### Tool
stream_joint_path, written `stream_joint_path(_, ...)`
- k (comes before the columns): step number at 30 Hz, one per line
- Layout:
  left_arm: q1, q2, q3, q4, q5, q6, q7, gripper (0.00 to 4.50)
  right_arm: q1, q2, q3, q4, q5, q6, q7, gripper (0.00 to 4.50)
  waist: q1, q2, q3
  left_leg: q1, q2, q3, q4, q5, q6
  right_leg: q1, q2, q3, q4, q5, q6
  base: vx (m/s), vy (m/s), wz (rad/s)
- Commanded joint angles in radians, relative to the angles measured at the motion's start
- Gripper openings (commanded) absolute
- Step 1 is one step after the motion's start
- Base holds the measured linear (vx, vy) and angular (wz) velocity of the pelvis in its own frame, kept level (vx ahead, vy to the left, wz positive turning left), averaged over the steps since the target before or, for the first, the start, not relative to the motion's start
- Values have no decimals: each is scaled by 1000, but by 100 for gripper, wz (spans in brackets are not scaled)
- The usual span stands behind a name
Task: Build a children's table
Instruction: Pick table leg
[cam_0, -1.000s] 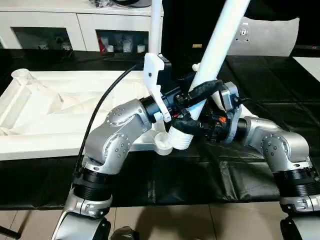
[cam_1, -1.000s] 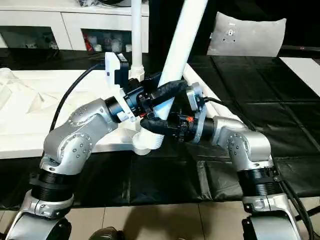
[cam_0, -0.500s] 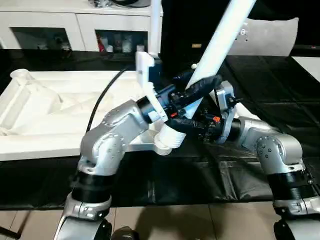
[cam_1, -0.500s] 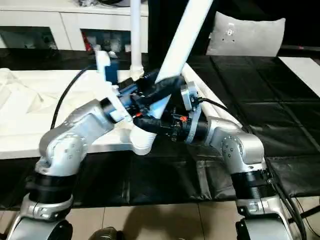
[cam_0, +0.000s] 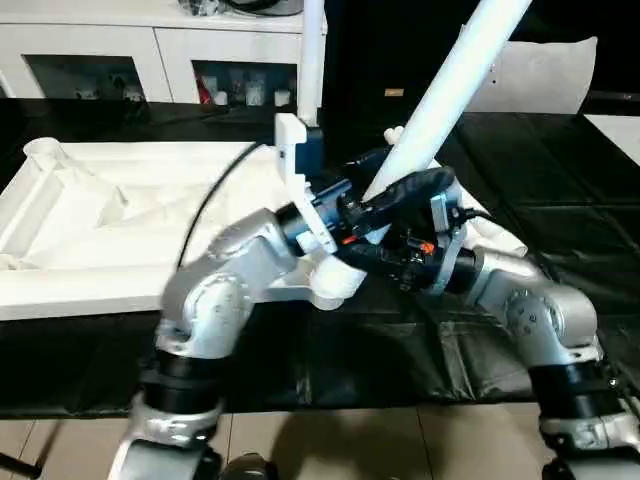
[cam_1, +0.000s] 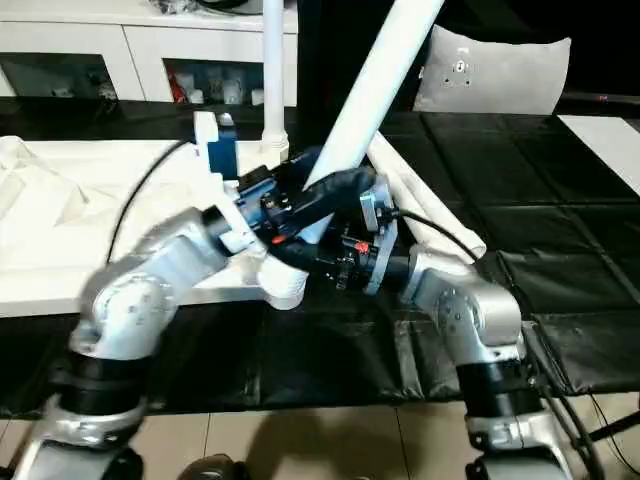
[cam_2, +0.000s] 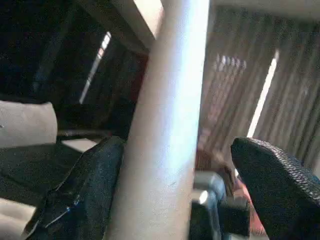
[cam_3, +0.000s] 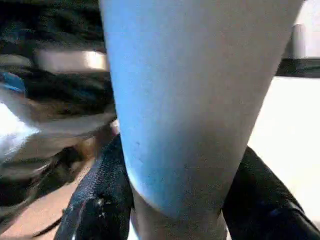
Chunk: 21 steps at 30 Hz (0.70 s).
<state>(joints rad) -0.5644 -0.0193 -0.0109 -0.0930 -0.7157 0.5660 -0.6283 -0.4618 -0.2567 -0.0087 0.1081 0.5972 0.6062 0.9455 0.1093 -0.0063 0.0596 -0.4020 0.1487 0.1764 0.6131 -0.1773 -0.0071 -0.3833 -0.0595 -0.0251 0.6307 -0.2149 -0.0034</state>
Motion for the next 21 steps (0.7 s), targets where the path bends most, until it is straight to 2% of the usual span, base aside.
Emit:
stream_joint_path(1, -29, 1, 42, -5, -42, -16, 3, 397, 17, -7, -47, 26, -15, -16, -56, 193, -1, -8, -70, 32, 76, -26, -73, -130, -10, 38, -89, 36, -74, -91, -232, 0, 0, 0)
stream_joint_path(2, -34, 18, 69, 8, -46, -26, 3, 397, 28, -5, -59, 17, -11, -15, -74, 193, 0, -4, -71, 32, 73, -26, -72, -129, -9, 37, -84, 36, -73, -84, -225, 0, 0, 0)
stream_joint_path(4, -35, 30, 79, 14, -44, -30, 1, 397, 35, -5, -62, 11, -12, -15, -83, 193, -2, -6, -71, 31, 74, -27, -73, -127, -2, 40, -85, 36, -72, -74, -220, 0, 0, 0)
stream_joint_path(5, -36, 47, 91, 22, -43, -34, -7, 397, 46, -9, -62, 5, -19, -28, -91, 193, -4, -5, -72, 30, 74, -27, -73, -116, 5, 40, -84, 35, -70, -59, -215, 0, 0, 0)
stream_joint_path(7, -37, 63, 95, 33, -28, -37, -11, 397, 52, -8, -65, 2, -29, -40, -111, 193, -9, -1, -71, 32, 74, -27, -73, -124, 0, 38, -83, 35, -72, -68, -211, 0, 0, 0)
stream_joint_path(8, -40, 98, 92, 65, 25, -44, -2, 397, 63, -19, -54, -10, -76, -74, -142, 193, -8, 0, -72, 32, 74, -27, -73, -127, -4, 38, -84, 36, -72, -73, -208, 0, 0, 0)
stream_joint_path(9, -44, 116, 86, 87, 60, -47, 14, 397, 68, -23, -48, -17, -91, -82, -148, 193, -12, 0, -70, 34, 75, -28, -76, -133, -11, 34, -80, 36, -74, -83, -193, 0, 0, 0)
stream_joint_path(10, -58, 146, 67, 139, 138, -62, 60, 397, 78, -25, -36, -39, -97, -93, -136, 193, -13, 0, -70, 34, 73, -28, -76, -138, -13, 35, -78, 36, -73, -86, -187, 0, 0, 0)
stream_joint_path(11, -66, 154, 59, 161, 165, -70, 83, 397, 81, -22, -34, -47, -97, -104, -132, 193, -16, -1, -69, 33, 73, -30, -79, -160, -16, 39, -82, 38, -77, -112, -166, 0, 0, 0)
stream_joint_path(12, -66, 154, 59, 161, 165, -70, 83, 397, 81, -22, -34, -47, -97, -104, -132, 193, -16, -1, -69, 33, 73, -30, -79, -160, -16, 39, -82, 38, -77, -112, -166, 0, 0, 0)
stream_joint_path(15, -111, 170, 22, 245, 264, -112, 155, 397, 92, -18, -5, -71, -105, -127, -118, 193, -19, 0, -73, 35, 78, -32, -78, -152, -15, 37, -86, 36, -73, -78, -183, 0, 0, 0)
stream_joint_path(16, -124, 170, 10, 254, 280, -119, 158, 397, 93, -22, 8, -72, -112, -127, -113, 193, -18, -5, -72, 35, 78, -31, -78, -147, -11, 37, -85, 37, -74, -71, -185, 0, 0, 0)
stream_joint_path(18, -147, 148, -28, 233, 281, -113, 137, 397, 92, -30, 48, -44, -162, -167, -112, 193, -15, -7, -74, 32, 78, -30, -75, -119, -2, 38, -90, 36, -67, -30, -211, 0, 0, 0)
stream_joint_path(21, -155, 138, -55, 219, 286, -109, 116, 397, 90, -31, 62, -31, -188, -188, -115, 193, -14, -10, -72, 28, 77, -27, -72, -102, 15, 40, -92, 37, -66, -15, -233, 0, 0, 0)
